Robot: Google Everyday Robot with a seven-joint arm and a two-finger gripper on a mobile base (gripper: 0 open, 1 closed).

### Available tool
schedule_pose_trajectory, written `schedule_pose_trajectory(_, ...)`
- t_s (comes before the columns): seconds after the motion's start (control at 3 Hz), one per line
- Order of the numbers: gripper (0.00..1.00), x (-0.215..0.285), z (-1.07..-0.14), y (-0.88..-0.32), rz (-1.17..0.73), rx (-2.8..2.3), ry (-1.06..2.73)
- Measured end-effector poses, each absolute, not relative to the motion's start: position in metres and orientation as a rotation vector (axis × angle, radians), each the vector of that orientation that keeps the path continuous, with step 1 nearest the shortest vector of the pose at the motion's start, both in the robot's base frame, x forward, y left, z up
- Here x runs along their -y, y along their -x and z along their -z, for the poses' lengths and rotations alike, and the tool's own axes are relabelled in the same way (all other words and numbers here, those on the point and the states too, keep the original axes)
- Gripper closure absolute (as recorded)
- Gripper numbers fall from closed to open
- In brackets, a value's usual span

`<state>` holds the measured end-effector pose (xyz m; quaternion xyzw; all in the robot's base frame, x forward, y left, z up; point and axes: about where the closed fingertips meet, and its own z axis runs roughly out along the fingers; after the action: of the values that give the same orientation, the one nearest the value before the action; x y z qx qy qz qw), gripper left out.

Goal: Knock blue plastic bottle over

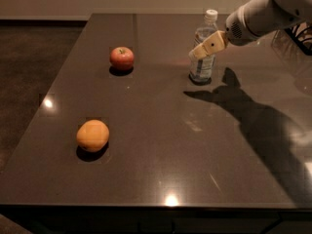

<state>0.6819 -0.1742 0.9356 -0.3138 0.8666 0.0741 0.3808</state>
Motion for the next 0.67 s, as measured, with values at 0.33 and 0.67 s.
schedule_pose_trajectory(0.33, 0.11, 0.1613, -0.9342, -0.6873, -0.235, -2.193, 0.808)
schedule_pose_trajectory(0.67, 0.34, 0.1519, -0.9355, -0.6889, -0.272, -2.177, 0.820)
